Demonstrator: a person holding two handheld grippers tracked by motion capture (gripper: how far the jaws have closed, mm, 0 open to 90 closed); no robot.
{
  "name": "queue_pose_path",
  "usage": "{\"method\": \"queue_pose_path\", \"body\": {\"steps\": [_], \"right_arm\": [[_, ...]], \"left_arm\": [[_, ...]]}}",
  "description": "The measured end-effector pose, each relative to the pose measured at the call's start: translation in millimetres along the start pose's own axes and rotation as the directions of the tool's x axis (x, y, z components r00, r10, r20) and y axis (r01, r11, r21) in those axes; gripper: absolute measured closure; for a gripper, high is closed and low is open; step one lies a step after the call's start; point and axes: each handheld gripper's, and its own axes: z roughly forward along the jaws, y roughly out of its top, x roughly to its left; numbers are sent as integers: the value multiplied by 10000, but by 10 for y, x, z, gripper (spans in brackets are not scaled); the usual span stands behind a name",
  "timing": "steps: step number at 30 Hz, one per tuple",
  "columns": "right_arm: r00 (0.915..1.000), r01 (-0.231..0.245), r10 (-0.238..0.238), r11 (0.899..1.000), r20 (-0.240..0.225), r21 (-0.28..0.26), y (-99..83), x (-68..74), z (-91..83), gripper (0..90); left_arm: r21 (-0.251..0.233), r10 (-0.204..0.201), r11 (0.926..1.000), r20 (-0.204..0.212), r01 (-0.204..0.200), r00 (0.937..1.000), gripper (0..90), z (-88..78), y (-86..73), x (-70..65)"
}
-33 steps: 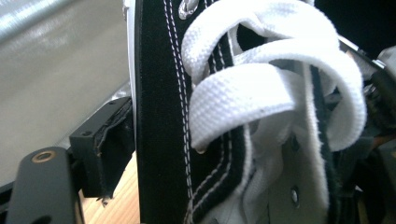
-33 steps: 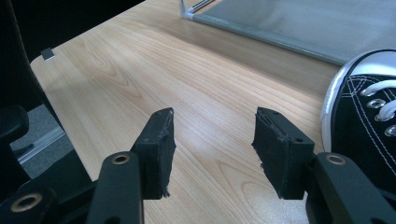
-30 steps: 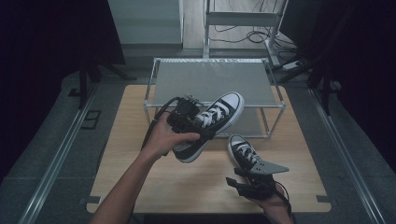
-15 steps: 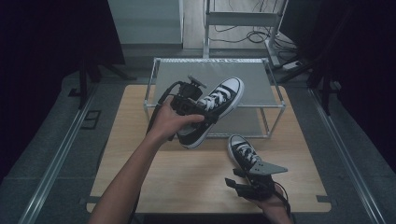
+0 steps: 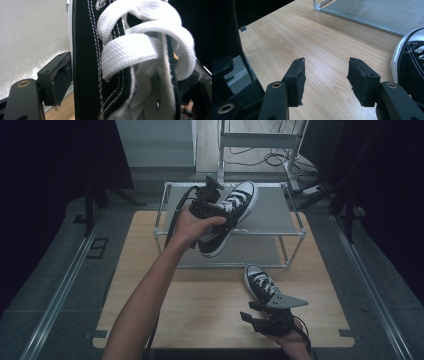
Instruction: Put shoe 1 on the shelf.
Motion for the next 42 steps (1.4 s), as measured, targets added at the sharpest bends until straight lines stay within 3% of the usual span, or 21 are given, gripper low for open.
{"method": "queue_pose_path", "body": {"steps": [5,12,14,21,23,32,34,36,39,41,42], "right_arm": [[10000,-30,30,10000,-50,31,-2,-5,1,478],[10000,-30,31,10000,-85,39,-4,-9,13,475],[9999,-93,93,10000,-109,27,-3,-17,3,475],[9999,-143,142,9998,-97,-106,0,-27,-24,475],[9998,-132,131,9999,-116,-104,-1,-23,-21,475],[9999,-67,65,9999,-136,-135,8,2,-25,475],[9999,-18,17,10000,-162,-75,5,16,-11,474],[9998,-14,12,10000,-175,-65,5,21,-9,474],[9996,-25,24,10000,-266,-47,6,24,-6,474],[9997,-43,41,10000,-256,-58,4,25,-4,474],[9997,-43,41,10000,-256,-58,4,25,-4,474]], "left_arm": [[52,-335,9994,-215,336,9992,184,60,87,80],[11,-978,9952,-656,981,9930,184,169,256,193],[-36,-1278,9918,-806,1279,9885,184,212,328,236],[41,-1644,9861,-1115,1659,9801,183,299,424,328],[18,-1906,9813,-1219,1923,9741,183,333,462,381],[253,-2329,9704,-1620,2400,9589,183,431,593,478],[246,-2518,9652,-1800,2603,9509,182,473,646,498],[271,-2547,9641,-1870,2641,9488,182,487,665,503],[384,-2699,9579,-2175,2845,9380,181,559,734,526],[385,-2811,9534,-2461,2991,9276,182,585,769,538],[385,-2811,9534,-2461,2991,9276,181,585,769,538]]}}
